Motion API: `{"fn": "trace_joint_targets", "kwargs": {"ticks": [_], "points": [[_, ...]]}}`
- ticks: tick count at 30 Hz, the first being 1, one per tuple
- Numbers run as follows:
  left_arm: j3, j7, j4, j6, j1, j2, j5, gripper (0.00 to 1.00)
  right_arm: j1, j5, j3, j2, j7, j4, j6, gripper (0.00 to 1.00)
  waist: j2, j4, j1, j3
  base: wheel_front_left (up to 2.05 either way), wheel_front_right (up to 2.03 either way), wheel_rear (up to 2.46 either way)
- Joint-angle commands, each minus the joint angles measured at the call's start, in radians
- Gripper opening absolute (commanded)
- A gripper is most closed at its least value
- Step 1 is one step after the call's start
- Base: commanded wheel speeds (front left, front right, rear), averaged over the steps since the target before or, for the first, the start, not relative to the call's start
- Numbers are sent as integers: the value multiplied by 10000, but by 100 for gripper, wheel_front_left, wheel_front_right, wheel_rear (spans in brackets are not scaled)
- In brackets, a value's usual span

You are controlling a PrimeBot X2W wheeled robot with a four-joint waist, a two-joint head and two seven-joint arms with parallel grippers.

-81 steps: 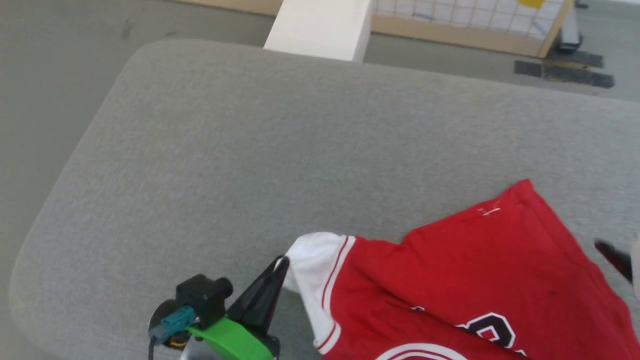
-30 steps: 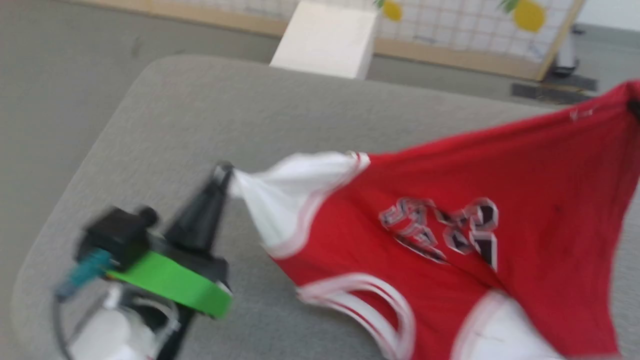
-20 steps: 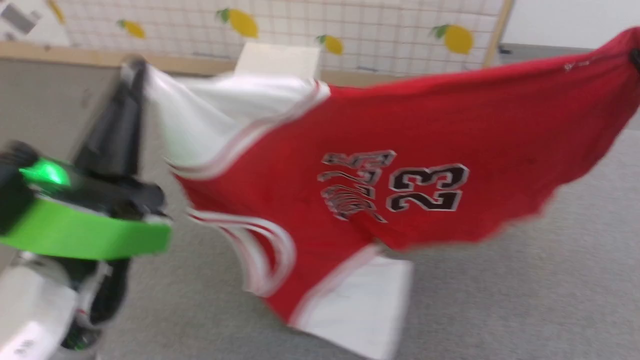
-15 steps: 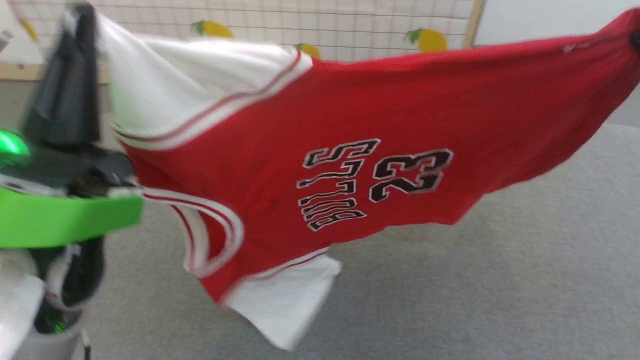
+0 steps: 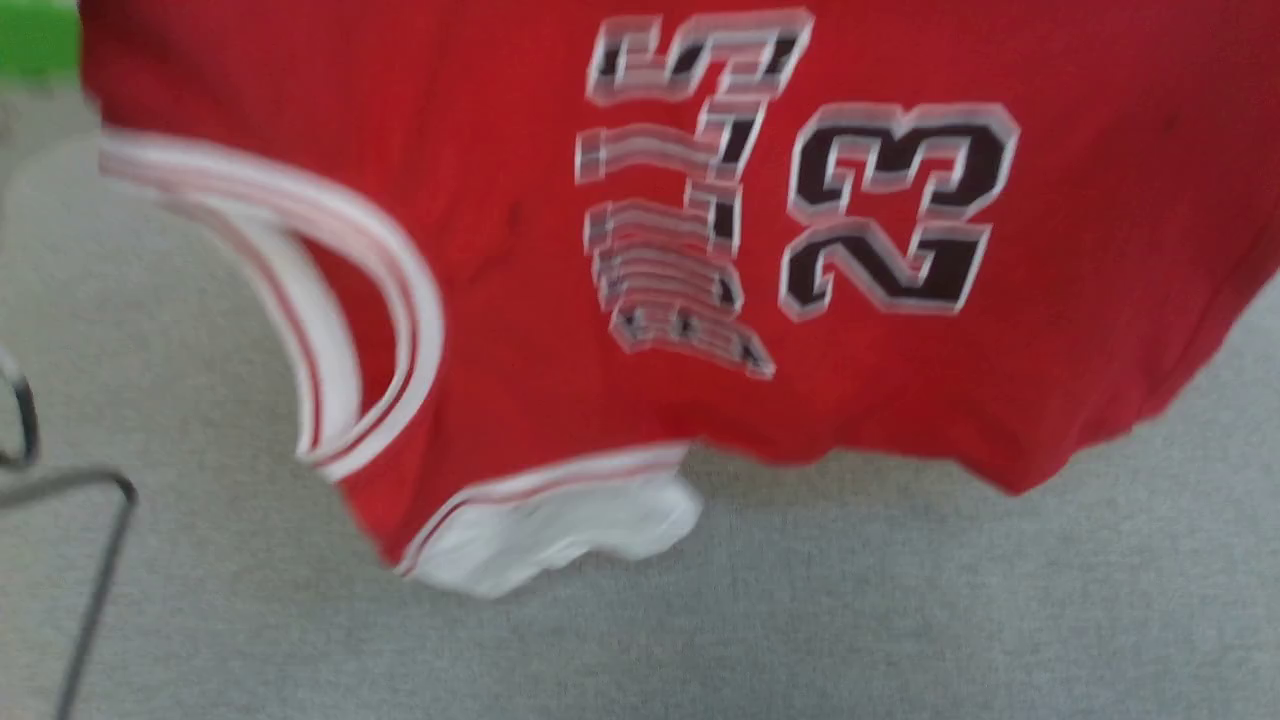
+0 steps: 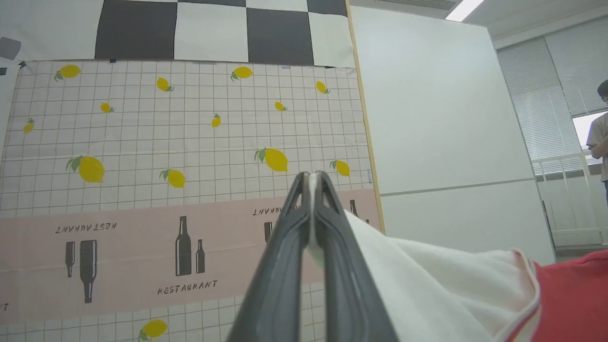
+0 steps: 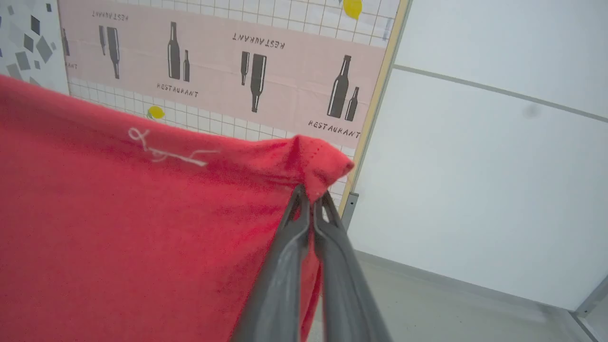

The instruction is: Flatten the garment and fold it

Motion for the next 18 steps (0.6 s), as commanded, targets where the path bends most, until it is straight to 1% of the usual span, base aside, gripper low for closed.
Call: {"fn": "trace_joint_targets", "kwargs": {"ticks": [1,4,8,13,15,18], "points": [[-147,-16,486,-170,-646,49,201,0,-533,-140,173,-80,-296,436,-19,0,-1,-234,0,1501,0,0,0],[-504,-174,1652,-494,-1929,-166,506,0,-1671,-309,415,-96,-885,1442,-19,0,-1,-247,0,2168,0,0,0],[-889,-631,3458,-853,-3946,-457,1140,0,-3372,-683,569,142,-1780,3027,-19,0,-1,-299,0,2911,0,0,0],[-1131,-1492,5332,-1054,-6001,-940,1724,0,-4942,-1244,861,405,-2874,4630,-19,0,-1,-301,0,3399,0,0,0],[-1209,-1883,5992,-1131,-6547,-1113,1876,0,-5421,-1504,945,510,-3365,5206,-19,0,-1,-269,0,3522,0,0,0],[-1441,-2385,6844,-1294,-6840,-1401,2028,0,-5817,-1621,1078,791,-3976,6038,-19,0,-1,-163,0,3650,0,0,0]]}}
